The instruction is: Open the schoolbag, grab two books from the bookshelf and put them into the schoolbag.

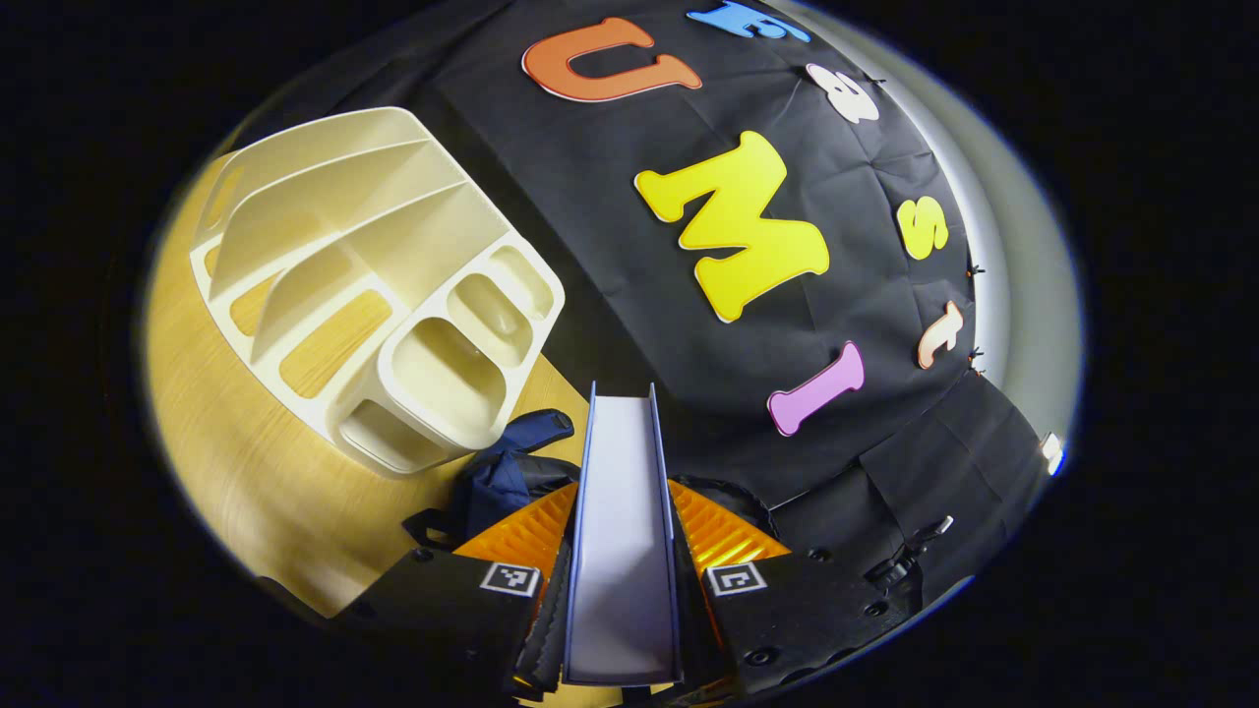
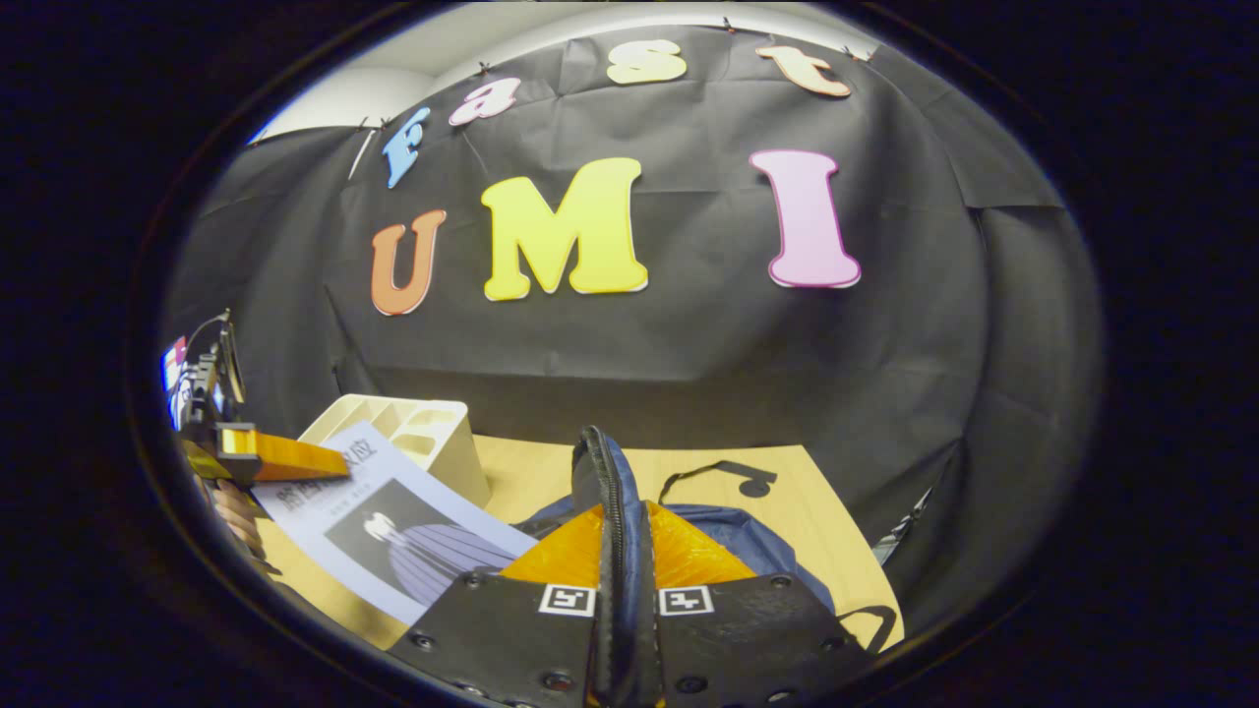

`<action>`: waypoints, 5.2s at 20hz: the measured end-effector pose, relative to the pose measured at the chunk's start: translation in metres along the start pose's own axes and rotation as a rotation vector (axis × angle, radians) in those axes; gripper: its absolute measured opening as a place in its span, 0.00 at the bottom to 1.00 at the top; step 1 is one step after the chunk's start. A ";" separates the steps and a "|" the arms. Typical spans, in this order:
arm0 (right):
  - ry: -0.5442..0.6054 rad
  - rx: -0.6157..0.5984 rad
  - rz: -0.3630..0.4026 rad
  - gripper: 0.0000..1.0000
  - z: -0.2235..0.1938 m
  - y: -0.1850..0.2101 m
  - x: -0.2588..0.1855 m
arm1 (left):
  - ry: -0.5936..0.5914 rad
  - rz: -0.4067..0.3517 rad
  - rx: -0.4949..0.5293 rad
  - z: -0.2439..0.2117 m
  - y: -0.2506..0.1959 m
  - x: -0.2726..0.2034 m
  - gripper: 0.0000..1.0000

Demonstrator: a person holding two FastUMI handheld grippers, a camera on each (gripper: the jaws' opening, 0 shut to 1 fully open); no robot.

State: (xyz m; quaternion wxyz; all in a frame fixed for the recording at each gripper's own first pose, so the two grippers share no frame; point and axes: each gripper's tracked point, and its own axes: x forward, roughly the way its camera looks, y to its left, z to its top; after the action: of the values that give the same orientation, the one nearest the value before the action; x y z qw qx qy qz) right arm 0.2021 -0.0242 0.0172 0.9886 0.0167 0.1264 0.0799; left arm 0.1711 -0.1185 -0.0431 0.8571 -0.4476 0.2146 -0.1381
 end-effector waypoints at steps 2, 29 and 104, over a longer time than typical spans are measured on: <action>-0.023 -0.019 -0.004 0.08 0.009 0.001 -0.001 | -0.016 0.025 -0.039 -0.006 0.007 0.020 0.47; -0.072 -0.092 0.182 0.09 0.015 0.067 -0.016 | 0.000 0.026 0.022 -0.140 0.015 0.134 0.48; -0.195 -0.041 -0.195 0.87 -0.115 0.032 -0.205 | -0.416 0.317 0.868 -0.007 0.022 -0.238 0.80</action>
State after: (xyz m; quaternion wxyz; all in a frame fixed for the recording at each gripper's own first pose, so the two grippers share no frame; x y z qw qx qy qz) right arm -0.0280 -0.0241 -0.0412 0.9994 -0.0080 0.0289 -0.0159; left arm -0.0387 -0.0092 -0.0068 0.9991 -0.0301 0.0275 0.0093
